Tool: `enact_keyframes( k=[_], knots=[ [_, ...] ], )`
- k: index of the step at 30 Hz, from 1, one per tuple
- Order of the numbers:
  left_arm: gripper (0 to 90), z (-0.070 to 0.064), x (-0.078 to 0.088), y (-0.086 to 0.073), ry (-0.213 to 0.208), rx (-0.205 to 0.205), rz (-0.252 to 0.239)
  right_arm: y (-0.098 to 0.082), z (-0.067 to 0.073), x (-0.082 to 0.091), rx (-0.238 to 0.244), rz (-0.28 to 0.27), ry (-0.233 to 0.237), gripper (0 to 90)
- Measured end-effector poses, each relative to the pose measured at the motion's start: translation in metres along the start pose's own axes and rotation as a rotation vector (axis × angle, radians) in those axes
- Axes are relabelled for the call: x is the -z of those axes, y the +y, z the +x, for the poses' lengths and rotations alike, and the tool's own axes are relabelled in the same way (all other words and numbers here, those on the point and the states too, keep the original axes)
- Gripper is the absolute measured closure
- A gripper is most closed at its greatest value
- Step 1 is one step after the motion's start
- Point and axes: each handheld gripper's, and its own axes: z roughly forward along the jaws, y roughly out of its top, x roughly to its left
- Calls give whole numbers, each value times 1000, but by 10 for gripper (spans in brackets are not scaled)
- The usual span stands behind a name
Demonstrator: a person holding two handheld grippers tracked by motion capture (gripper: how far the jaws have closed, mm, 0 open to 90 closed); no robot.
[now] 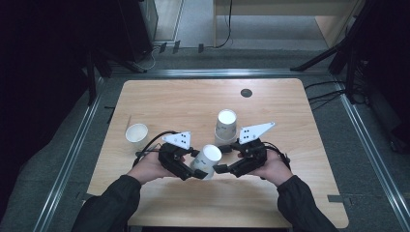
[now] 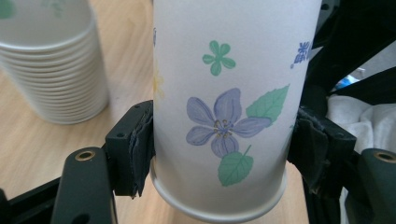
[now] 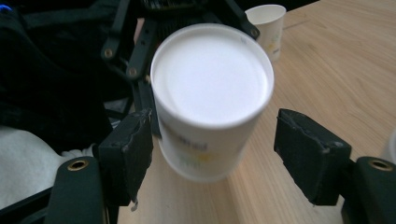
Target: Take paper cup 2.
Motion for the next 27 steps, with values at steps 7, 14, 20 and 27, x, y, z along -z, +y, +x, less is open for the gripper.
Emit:
enact_keyframes(
  k=[7, 14, 20, 27],
  knots=[
    [291, 1, 14, 5, 53, -12, 50, -10, 0, 5, 9, 37, -23, 244],
    [290, 4, 18, 12, 32, -9, 121, -23, 5, 3, 43, 59, -85, 262],
    [290, 9, 14, 24, 2, -4, 196, -27, 4, 1, 14, 48, -110, 258],
    [288, 14, 12, 35, 29, -47, 316, -25, 2, -1, -22, 83, -75, 210]
  ],
)
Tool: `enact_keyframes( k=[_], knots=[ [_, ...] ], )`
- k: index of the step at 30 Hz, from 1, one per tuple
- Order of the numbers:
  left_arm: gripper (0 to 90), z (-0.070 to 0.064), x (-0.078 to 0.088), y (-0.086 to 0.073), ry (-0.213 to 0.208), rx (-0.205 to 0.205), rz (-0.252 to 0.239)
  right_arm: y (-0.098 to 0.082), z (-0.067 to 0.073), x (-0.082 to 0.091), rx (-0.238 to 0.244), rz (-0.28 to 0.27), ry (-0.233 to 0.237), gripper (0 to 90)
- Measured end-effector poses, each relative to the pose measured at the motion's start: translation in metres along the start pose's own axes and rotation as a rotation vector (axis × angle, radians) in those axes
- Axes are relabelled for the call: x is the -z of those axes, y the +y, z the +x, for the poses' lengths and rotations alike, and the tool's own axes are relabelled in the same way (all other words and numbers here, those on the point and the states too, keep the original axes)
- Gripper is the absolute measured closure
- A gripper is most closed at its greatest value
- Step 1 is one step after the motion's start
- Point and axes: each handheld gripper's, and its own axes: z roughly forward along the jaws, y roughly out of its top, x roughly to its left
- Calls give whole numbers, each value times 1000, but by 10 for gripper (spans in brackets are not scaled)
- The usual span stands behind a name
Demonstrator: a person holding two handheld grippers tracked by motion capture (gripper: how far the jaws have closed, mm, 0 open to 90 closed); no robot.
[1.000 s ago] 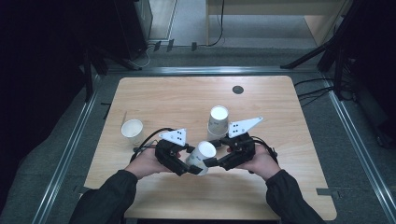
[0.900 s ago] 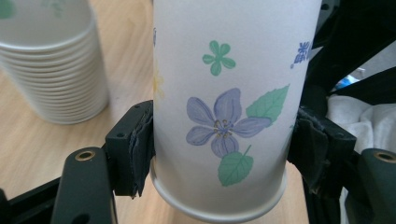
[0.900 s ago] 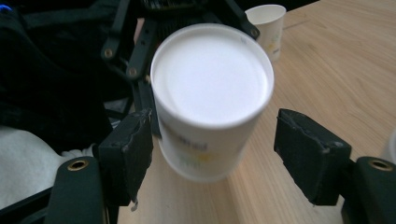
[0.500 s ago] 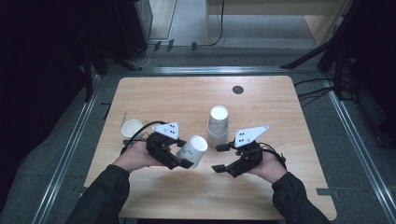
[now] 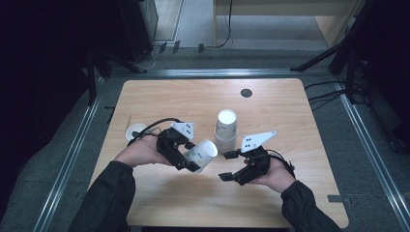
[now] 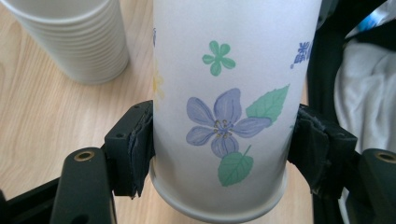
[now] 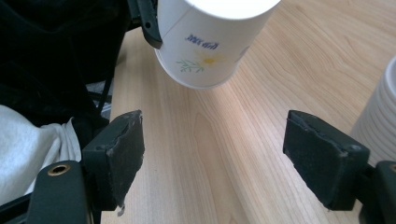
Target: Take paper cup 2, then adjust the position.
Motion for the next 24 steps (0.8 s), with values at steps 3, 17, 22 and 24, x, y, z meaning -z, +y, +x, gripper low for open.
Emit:
enact_keyframes(
  k=[3, 17, 22, 24],
  knots=[
    [288, 1, -1, 1, 19, -11, 34, -1, 0, -1, 4, 27, -8, 209],
    [288, -4, -17, 3, 62, -42, 167, 4, -1, -10, 24, 27, -30, 222],
    [288, -10, -20, 8, 79, -75, 202, 6, 0, -13, 39, 14, -25, 221],
    [288, -12, -20, 10, 81, -87, 221, 7, 1, -14, 44, 7, -24, 221]
  ],
)
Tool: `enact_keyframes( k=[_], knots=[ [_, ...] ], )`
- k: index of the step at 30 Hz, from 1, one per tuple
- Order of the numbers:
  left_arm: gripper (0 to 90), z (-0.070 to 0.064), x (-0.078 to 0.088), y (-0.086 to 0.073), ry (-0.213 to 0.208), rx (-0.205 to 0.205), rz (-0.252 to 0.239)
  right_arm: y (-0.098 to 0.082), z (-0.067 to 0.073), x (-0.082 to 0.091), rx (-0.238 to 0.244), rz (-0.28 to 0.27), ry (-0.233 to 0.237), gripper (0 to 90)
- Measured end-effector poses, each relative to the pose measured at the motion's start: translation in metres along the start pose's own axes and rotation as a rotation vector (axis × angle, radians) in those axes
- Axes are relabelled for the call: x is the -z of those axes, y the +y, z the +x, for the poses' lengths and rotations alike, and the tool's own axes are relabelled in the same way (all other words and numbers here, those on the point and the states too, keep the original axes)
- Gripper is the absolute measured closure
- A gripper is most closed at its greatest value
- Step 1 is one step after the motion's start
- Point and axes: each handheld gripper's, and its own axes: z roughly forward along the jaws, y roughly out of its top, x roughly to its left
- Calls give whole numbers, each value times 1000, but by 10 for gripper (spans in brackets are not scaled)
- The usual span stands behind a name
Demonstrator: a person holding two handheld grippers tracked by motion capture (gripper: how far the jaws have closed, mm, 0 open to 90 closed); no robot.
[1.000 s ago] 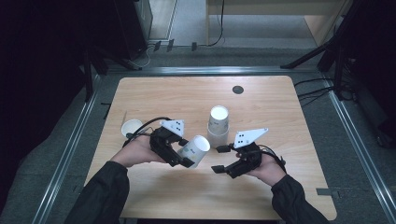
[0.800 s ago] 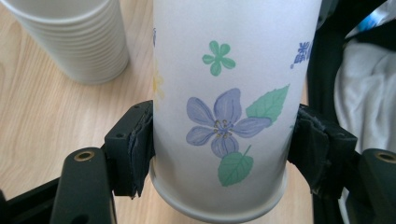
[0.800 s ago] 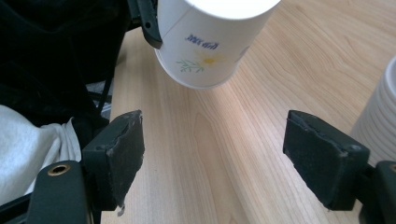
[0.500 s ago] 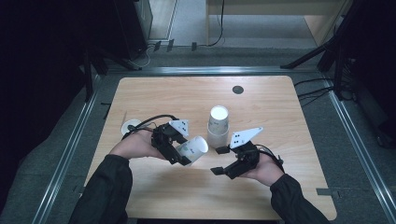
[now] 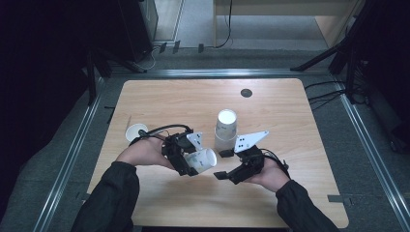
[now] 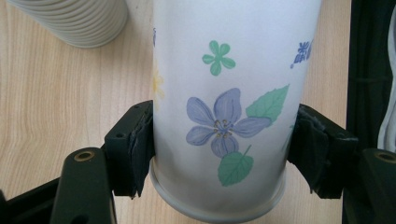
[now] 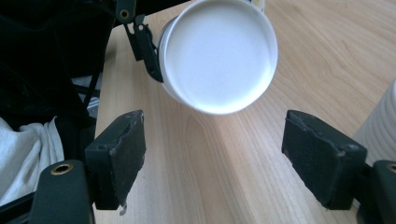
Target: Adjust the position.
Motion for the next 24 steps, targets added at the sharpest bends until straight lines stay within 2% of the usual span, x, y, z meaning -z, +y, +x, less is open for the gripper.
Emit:
enact_keyframes(
  k=[5, 12, 17, 21, 24],
  knots=[
    [288, -6, -3, 4, -7, -31, 35, 2, 2, -5, 15, -6, 11, 222],
    [288, -12, -6, 9, -3, -59, 58, 7, 5, -14, 37, -15, 26, 223],
    [287, -17, -8, 12, 12, -78, 89, 9, 8, -21, 42, -7, 34, 239],
    [287, -20, -8, 15, 22, -105, 97, 11, 12, -24, 47, -2, 29, 254],
    [287, -21, -7, 16, 25, -109, 103, 11, 12, -25, 53, -2, 33, 265]
  ],
)
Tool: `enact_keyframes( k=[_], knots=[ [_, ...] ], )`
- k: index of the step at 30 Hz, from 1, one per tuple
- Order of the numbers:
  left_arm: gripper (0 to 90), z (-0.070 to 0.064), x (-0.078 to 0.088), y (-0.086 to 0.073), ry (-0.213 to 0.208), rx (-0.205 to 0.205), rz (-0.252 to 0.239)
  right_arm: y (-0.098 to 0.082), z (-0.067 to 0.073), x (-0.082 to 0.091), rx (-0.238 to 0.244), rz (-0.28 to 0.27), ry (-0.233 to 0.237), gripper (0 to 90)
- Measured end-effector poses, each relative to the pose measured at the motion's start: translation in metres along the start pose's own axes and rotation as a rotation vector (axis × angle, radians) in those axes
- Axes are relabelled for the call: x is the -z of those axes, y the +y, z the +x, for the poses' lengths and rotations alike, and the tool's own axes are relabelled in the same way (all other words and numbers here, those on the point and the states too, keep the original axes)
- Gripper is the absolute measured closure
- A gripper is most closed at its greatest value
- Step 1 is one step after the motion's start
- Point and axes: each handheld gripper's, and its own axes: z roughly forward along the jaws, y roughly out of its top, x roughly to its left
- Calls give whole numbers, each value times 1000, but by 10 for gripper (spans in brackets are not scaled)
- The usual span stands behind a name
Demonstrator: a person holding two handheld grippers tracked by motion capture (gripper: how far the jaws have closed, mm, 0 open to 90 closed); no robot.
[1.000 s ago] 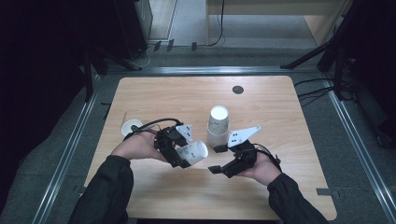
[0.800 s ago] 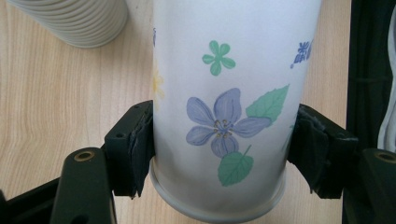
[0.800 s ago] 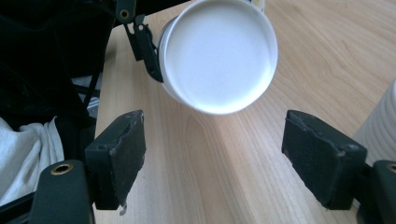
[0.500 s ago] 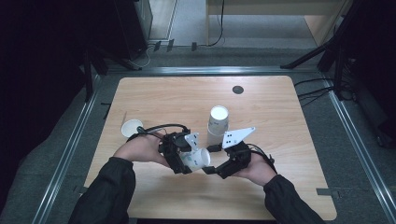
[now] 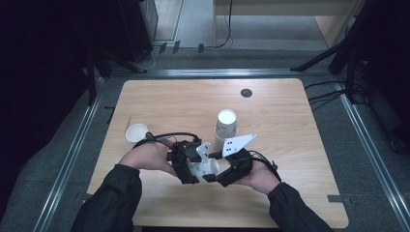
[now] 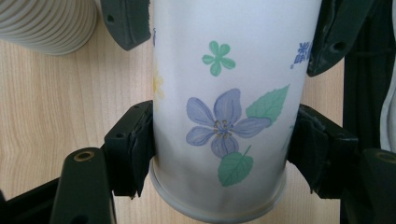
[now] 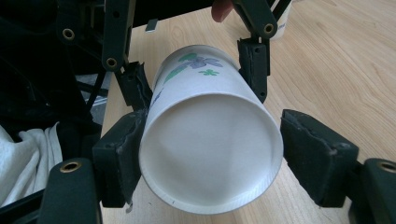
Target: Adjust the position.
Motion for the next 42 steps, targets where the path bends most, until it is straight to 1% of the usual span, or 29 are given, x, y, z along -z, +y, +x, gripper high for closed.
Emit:
enact_keyframes(
  k=[3, 6, 8, 11, 14, 15, 17, 19, 20, 22, 24, 26, 28, 31, 33, 34, 35, 36, 38, 41, 42],
  knots=[
    [287, 0, -1, 0, 0, 4, -4, 0, 1, -1, -1, 5, 6, 280],
    [287, -1, 0, 1, 6, -2, -13, 0, 0, -1, 7, 4, 8, 297],
    [286, -1, -1, 0, 10, -6, -17, 0, 1, -1, 9, 4, 14, 333],
    [284, -1, -1, -1, 5, -19, -27, 1, 2, 0, 18, 11, 14, 342],
    [278, 0, -1, -2, 4, -19, -38, 2, 3, 0, 27, 17, 13, 345],
    [275, 0, -2, -3, 2, -15, -41, 2, 3, 0, 35, 18, 3, 347],
    [265, 2, -2, -3, -8, -4, -44, 3, 4, 0, 35, 20, 1, 348],
    [223, 2, -2, -3, -9, 10, -51, 3, 3, 2, 32, 20, 4, 347],
    [191, 3, -2, -4, -10, 18, -58, 3, 3, 3, 35, 15, 1, 347],
    [172, 4, -2, -6, -35, 27, -83, 3, 2, 5, 36, 2, 2, 348],
    [148, 4, -2, -8, -42, 38, -98, 3, 1, 8, 36, -2, 3, 347],
    [129, 6, -1, -10, -39, 44, -114, 3, 1, 11, 30, -2, 4, 347],
    [126, 8, 0, -13, -34, 67, -131, 2, 0, 13, 31, -11, 1, 347],
    [126, 9, 2, -17, -30, 82, -157, 0, -1, 17, 19, -11, 0, 346],
    [127, 9, 3, -21, -19, 78, -171, 0, -2, 20, 15, -13, -4, 346],
    [128, 9, 4, -24, -22, 87, -177, 0, -2, 22, 15, -16, -5, 346],
    [128, 9, 4, -26, -14, 93, -185, 0, -2, 23, 22, -21, -9, 346],
    [128, 10, 5, -29, -19, 104, -190, -1, -2, 25, 23, -24, -7, 346],
    [128, 10, 5, -35, -19, 116, -208, -1, -2, 29, 33, -27, -20, 346],
    [128, 10, 6, -41, -8, 129, -217, -3, -5, 35, 21, -33, -21, 346],
    [128, 10, 7, -44, -8, 139, -226, -3, -5, 36, 18, -35, -27, 346]
  ],
)
